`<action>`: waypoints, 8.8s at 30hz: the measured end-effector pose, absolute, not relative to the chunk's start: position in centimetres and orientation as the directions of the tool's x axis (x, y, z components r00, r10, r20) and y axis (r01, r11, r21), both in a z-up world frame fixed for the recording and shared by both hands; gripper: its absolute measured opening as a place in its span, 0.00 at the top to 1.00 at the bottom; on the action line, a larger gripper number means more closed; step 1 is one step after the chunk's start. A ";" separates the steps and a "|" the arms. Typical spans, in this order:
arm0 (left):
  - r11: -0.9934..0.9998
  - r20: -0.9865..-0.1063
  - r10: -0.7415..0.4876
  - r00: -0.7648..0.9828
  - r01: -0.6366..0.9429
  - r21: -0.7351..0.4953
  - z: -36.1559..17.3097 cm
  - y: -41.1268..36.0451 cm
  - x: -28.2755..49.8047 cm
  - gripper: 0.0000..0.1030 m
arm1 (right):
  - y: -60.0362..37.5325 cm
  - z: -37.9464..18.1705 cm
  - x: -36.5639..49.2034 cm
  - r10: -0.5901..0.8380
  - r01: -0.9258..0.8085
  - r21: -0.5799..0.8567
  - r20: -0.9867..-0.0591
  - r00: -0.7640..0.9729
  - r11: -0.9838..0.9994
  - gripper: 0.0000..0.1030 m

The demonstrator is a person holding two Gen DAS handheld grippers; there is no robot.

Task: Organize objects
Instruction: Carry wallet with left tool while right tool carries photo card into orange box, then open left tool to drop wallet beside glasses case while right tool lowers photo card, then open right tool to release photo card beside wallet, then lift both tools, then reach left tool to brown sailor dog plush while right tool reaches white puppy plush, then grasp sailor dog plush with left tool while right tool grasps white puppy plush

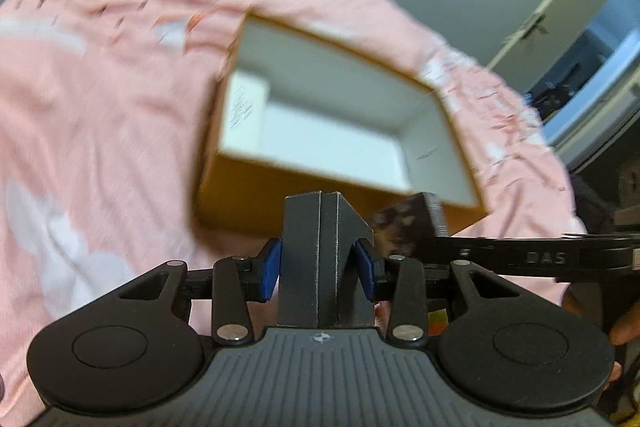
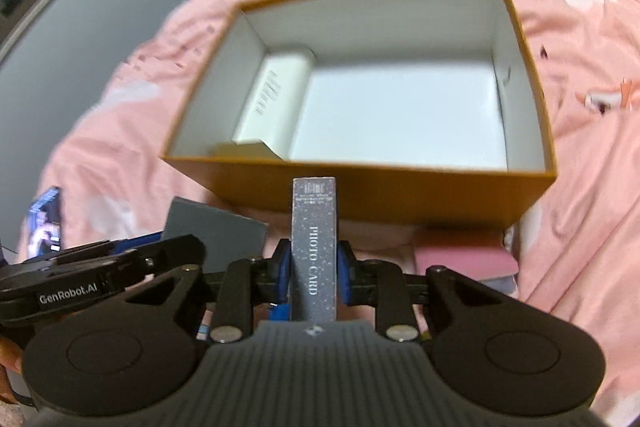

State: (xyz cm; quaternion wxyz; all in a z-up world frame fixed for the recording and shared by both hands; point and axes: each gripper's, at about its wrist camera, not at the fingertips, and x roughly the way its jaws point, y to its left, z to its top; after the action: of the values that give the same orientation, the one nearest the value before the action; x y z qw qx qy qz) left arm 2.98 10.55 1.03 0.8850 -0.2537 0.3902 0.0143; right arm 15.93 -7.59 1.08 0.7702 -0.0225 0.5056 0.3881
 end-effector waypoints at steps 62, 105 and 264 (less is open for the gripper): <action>0.918 -0.835 0.029 0.549 -0.346 -0.195 -4.8 13.5 26.6 0.52 | -0.4 -4.8 33.6 0.517 -0.413 0.391 -0.816 0.257 0.823 0.77; 0.994 -0.906 -0.018 0.423 -0.094 -0.064 -5.3 12.0 25.8 0.47 | 1.5 -6.7 37.2 0.502 -0.423 0.384 -0.838 0.215 0.821 0.68; 0.993 -0.866 -0.090 0.492 -0.019 -0.115 -6.8 5.5 3.1 0.53 | -9.5 -6.0 8.6 0.604 -0.795 0.172 -0.746 0.281 0.581 0.32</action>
State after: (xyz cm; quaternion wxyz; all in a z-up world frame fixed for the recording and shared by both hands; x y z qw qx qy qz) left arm 3.13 5.52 -6.82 0.8619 -0.0544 0.5038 -0.0206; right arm 8.56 -9.48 -6.04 0.7915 -0.1179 0.4051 0.4421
